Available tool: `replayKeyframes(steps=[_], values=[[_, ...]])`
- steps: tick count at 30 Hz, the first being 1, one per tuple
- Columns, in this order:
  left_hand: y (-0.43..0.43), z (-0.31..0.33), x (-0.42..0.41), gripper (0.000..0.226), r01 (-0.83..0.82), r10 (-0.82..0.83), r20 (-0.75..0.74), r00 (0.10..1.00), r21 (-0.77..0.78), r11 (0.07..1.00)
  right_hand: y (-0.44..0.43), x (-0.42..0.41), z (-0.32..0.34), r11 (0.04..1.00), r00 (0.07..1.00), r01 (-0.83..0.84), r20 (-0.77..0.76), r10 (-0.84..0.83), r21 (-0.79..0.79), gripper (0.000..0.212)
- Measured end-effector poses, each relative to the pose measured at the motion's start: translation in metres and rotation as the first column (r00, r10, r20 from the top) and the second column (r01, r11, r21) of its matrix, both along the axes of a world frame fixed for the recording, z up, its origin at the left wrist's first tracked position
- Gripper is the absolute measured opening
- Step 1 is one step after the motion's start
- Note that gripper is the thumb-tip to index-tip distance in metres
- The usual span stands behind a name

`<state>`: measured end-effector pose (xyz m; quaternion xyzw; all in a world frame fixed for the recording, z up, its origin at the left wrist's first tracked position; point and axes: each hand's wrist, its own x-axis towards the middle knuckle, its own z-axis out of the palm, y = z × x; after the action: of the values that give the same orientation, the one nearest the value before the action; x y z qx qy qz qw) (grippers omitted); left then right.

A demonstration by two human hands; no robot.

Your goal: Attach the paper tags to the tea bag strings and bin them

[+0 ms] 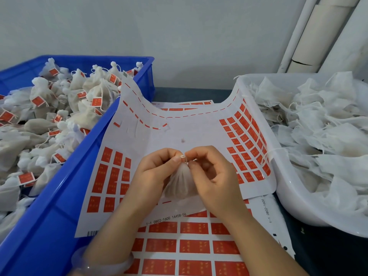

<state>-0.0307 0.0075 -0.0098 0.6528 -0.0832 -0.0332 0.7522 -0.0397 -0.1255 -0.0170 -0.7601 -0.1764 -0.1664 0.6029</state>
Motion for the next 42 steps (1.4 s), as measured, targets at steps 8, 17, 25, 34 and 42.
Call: replayKeyframes(steps=[8,17,25,34,42], values=[[0.0,-0.002,0.001,0.017,-0.029,0.021,0.078,0.997,0.103,0.994,-0.005,0.004,0.002,0.983,0.957,0.167,0.25,-0.144,-0.072,0.01],[0.001,-0.001,0.001,0.017,-0.008,-0.005,0.111,0.994,0.118,0.993,-0.01,0.008,-0.003,0.962,0.941,0.211,0.302,-0.152,-0.173,0.009],[0.001,-0.002,0.001,0.018,-0.02,0.004,0.117,0.993,0.131,0.991,-0.01,0.01,-0.004,0.954,0.932,0.221,0.333,-0.146,-0.2,0.009],[0.001,-0.003,0.0,0.017,-0.018,-0.001,0.12,0.993,0.157,0.987,-0.01,0.008,-0.003,0.958,0.948,0.197,0.289,-0.132,-0.21,0.008],[-0.001,-0.004,0.001,0.017,-0.067,0.049,0.129,0.99,0.135,0.989,-0.01,0.007,-0.002,0.971,0.963,0.167,0.238,-0.124,-0.169,0.011]])
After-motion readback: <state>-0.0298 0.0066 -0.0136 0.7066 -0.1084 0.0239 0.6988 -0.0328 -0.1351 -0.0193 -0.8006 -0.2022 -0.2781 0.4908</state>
